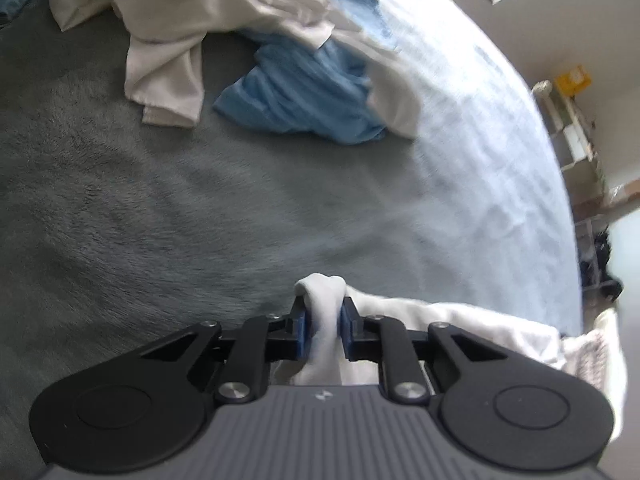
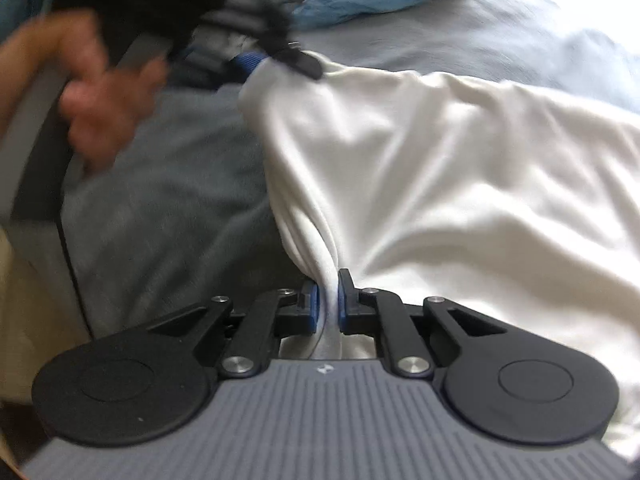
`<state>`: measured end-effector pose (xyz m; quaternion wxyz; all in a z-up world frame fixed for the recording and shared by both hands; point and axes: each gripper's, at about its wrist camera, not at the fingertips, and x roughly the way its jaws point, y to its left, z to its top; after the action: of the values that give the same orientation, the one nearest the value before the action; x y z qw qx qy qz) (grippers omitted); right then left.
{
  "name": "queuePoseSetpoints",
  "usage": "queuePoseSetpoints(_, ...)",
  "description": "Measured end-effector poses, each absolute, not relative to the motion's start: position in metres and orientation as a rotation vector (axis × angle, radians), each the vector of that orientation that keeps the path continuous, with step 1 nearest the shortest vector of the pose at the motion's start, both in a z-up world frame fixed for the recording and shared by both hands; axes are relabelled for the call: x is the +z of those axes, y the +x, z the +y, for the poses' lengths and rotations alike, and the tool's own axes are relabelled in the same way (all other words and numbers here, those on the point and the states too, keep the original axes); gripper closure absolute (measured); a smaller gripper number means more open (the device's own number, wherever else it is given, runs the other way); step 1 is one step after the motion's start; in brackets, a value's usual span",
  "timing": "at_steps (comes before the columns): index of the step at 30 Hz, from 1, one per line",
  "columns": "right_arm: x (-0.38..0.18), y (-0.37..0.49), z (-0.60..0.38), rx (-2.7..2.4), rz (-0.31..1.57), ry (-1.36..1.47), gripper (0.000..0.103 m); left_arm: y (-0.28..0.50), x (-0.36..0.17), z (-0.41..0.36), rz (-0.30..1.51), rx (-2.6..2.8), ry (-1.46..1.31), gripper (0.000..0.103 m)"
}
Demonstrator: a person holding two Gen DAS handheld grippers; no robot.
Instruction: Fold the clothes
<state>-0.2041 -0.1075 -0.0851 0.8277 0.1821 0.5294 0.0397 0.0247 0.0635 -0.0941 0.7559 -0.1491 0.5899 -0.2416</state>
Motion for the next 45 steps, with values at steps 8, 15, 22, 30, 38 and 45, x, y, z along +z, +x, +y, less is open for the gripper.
queuePoseSetpoints(8, -0.053, -0.256, -0.185, 0.063, 0.95, 0.61, 0.096, -0.006, -0.044, -0.01, 1.207, -0.632, -0.411, 0.088)
queuePoseSetpoints(15, -0.034, -0.313, -0.26, -0.026, 0.835, 0.685, 0.096, -0.041, -0.021, -0.113, 1.146, -0.778, -0.417, 0.09)
queuePoseSetpoints(22, -0.04, -0.363, -0.343, -0.125, 0.759, 0.758, 0.096, -0.076, -0.033, -0.227, 1.142, -0.895, -0.397, 0.09)
queuePoseSetpoints(30, -0.072, -0.406, -0.426, -0.228, 0.742, 0.889, 0.096, -0.111, -0.059, -0.318, 1.194, -0.957, -0.306, 0.086)
queuePoseSetpoints(38, -0.141, -0.431, -0.477, -0.266, 0.738, 1.224, 0.095, -0.127, -0.069, -0.319, 1.219, -0.94, -0.243, 0.046)
queuePoseSetpoints(45, -0.14, -0.442, -0.49, -0.19, 0.761, 1.296, 0.074, -0.141, -0.076, -0.218, 1.279, -0.675, -0.076, 0.045)
